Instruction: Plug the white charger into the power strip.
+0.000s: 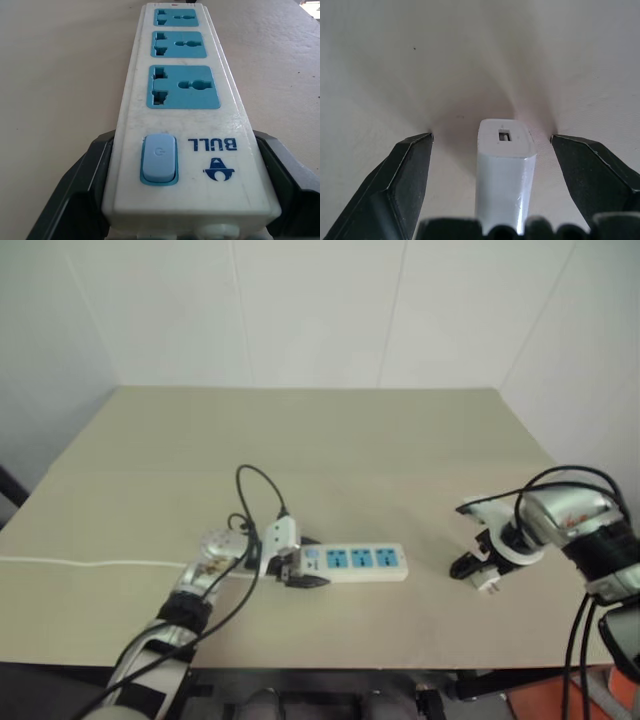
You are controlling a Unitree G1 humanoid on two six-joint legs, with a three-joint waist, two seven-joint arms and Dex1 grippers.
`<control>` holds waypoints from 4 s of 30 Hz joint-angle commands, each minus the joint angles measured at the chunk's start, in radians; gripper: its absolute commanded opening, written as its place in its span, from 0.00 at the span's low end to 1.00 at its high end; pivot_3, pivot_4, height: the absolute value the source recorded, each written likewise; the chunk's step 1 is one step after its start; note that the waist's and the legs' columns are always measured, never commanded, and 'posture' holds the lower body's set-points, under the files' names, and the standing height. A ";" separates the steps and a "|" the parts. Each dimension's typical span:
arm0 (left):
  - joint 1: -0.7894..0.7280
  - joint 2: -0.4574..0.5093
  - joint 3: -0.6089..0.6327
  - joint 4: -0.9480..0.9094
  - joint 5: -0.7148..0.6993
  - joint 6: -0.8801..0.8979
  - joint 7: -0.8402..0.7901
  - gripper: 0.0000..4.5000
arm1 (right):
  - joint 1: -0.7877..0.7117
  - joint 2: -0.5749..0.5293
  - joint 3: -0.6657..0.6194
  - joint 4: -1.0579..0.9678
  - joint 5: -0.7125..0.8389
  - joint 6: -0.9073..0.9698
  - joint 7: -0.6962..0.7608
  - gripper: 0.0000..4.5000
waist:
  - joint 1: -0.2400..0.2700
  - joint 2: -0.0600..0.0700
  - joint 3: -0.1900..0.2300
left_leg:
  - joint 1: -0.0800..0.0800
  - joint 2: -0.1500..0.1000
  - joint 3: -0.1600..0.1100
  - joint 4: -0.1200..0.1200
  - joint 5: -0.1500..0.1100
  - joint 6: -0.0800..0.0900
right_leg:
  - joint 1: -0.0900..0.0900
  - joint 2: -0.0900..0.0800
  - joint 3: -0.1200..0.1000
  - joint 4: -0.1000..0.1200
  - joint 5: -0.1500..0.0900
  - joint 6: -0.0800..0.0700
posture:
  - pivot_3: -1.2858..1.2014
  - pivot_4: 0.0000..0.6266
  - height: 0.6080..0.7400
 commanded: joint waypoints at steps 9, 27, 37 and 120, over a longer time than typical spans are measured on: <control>0.014 0.009 -0.018 -0.024 0.013 0.014 0.006 0.74 | -0.021 -0.001 0.024 -0.027 -0.040 -0.010 0.082 0.65 | -0.003 0.000 0.000 | 0.000 0.000 0.000 0.000 0.000 0.000 | 0.000 0.000 0.000 0.000 0.000 0.000 | 0.52 0.24 1.00; -0.023 0.034 -0.015 0.028 0.012 -0.003 -0.026 0.74 | 0.060 0.067 -0.360 -0.293 0.006 -0.345 0.095 0.25 | -0.005 0.000 0.000 | -0.002 0.000 0.000 -0.001 0.000 0.000 | -0.003 0.001 0.000 0.001 0.000 0.000 | 0.52 0.24 1.00; -0.070 0.043 -0.012 0.089 0.011 -0.020 -0.064 0.74 | 0.336 0.419 -0.611 -0.414 0.034 -0.864 0.037 0.25 | -0.007 0.000 0.000 | -0.002 0.001 -0.001 0.000 0.000 0.000 | -0.002 0.002 0.000 0.002 0.000 0.000 | 0.52 0.24 1.00; -0.011 0.038 -0.017 0.027 0.001 0.022 -0.063 0.74 | 0.350 0.637 -0.417 0.068 -0.130 -1.530 0.432 0.25 | -0.006 0.000 0.000 | 0.006 0.002 -0.001 0.000 0.000 0.000 | 0.005 0.003 0.000 0.002 0.000 0.000 | 0.52 0.24 1.00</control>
